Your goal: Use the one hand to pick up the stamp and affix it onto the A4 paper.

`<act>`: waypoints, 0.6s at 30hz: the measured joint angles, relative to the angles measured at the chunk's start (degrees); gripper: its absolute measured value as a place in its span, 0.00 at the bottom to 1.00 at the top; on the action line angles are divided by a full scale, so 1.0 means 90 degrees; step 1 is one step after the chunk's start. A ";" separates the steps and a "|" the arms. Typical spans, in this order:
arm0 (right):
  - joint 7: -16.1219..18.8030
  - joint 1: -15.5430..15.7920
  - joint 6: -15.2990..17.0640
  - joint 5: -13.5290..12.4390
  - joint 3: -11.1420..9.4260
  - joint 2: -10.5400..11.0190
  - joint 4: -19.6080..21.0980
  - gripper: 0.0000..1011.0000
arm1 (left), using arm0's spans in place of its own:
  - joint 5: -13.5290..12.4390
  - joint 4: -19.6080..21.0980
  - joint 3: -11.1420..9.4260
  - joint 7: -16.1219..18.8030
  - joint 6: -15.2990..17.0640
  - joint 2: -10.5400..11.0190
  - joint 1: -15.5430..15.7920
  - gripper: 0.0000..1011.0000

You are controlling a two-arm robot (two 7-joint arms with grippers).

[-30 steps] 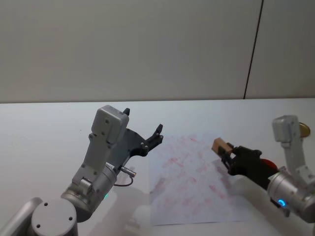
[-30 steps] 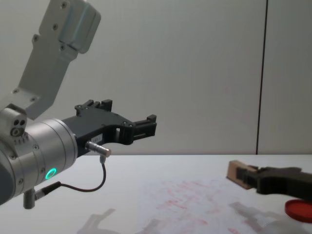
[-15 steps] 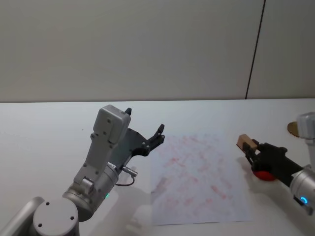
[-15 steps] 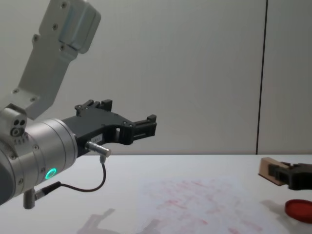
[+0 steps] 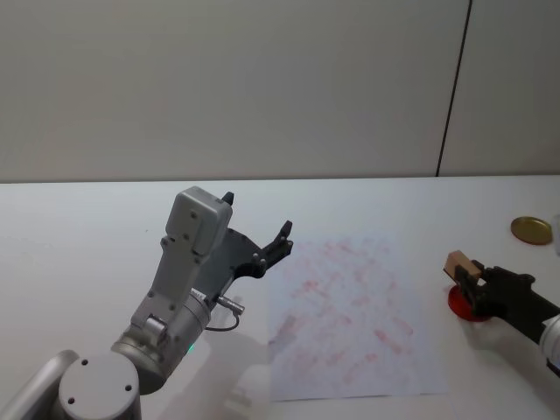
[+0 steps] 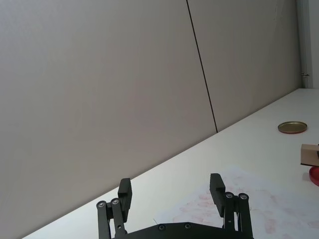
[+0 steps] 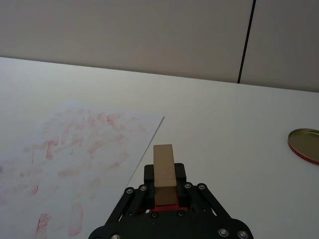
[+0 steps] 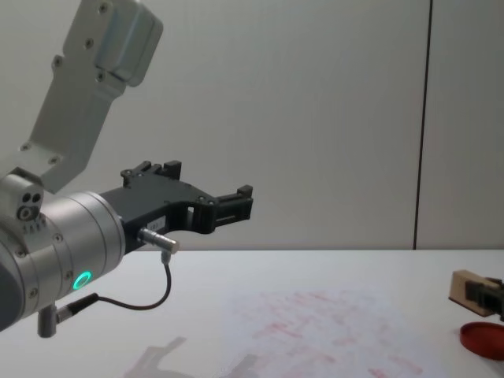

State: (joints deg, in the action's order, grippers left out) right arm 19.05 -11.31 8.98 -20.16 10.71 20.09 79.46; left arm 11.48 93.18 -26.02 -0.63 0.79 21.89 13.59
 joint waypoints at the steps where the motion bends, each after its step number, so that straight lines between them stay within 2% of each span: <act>1: 0.0000 0.0008 0.0006 -0.0002 -0.0003 0.0007 0.0004 0.22 | 0.0000 0.0000 0.0000 0.0000 0.0000 0.0000 0.0000 0.98; 18: -0.0005 0.0162 0.0112 -0.0061 -0.0064 0.0120 -0.0063 0.22 | 0.0000 0.0000 0.0000 0.0000 0.0000 0.0000 0.0000 0.98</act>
State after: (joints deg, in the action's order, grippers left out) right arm 19.00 -9.85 9.99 -20.72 10.13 21.17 78.89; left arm 11.48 93.18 -26.02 -0.63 0.80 21.89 13.59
